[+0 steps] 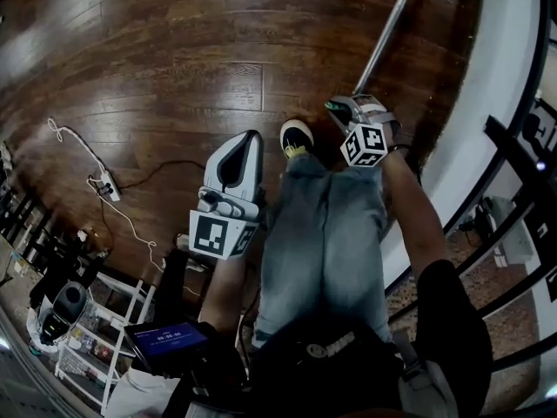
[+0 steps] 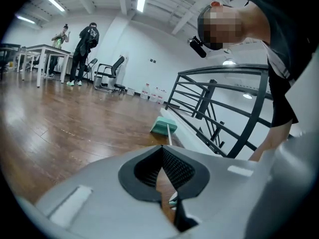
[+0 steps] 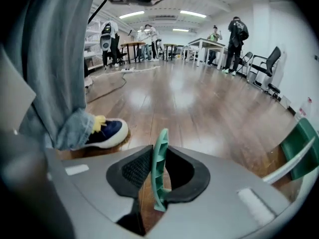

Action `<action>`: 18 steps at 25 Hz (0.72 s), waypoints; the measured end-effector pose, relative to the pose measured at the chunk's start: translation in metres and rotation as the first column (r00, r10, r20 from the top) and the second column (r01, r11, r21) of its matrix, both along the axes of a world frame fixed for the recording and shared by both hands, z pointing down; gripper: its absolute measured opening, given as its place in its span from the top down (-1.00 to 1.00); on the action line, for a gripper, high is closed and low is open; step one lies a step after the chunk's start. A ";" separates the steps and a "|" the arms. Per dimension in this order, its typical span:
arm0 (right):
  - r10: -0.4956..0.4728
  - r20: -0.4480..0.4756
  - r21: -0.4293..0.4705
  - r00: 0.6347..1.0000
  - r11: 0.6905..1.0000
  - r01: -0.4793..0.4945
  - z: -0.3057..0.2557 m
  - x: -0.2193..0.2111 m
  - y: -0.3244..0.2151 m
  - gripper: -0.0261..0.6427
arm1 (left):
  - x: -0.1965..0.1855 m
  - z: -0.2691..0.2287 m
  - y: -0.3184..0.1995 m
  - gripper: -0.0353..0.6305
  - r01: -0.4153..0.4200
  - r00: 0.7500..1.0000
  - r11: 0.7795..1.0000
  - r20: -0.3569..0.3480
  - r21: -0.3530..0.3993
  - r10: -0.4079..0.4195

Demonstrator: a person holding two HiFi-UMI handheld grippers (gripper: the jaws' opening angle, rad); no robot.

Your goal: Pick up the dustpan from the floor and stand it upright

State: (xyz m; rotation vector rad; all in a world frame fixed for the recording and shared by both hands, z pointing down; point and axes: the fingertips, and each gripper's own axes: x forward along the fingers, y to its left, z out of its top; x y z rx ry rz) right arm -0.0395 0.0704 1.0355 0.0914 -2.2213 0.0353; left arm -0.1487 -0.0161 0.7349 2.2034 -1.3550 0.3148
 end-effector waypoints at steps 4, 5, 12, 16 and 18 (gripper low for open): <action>0.134 0.107 -0.001 0.985 0.991 -0.135 -0.182 0.022 -0.052 0.69 | 0.026 -0.124 -0.013 0.84 -0.008 0.998 0.999 -0.062 0.037 0.011; 0.177 0.133 -0.015 0.975 0.984 -0.177 -0.231 0.031 -0.063 0.69 | 0.035 -0.161 -0.014 0.84 -0.014 0.997 0.999 -0.074 0.051 0.018; 0.480 0.305 -0.297 0.823 0.869 -0.397 -0.398 0.045 -0.104 0.66 | 0.036 -0.274 -0.022 0.84 -0.041 0.993 0.987 -0.103 0.158 0.058; 0.587 0.356 -0.469 0.727 0.785 -0.404 -0.453 0.040 -0.109 0.63 | 0.030 -0.324 -0.041 0.84 -0.033 0.991 0.972 -0.118 0.234 0.062; 0.635 0.367 -0.569 0.680 0.731 -0.376 -0.463 0.038 -0.105 0.63 | 0.031 -0.328 -0.046 0.84 -0.028 0.991 0.966 -0.122 0.257 0.061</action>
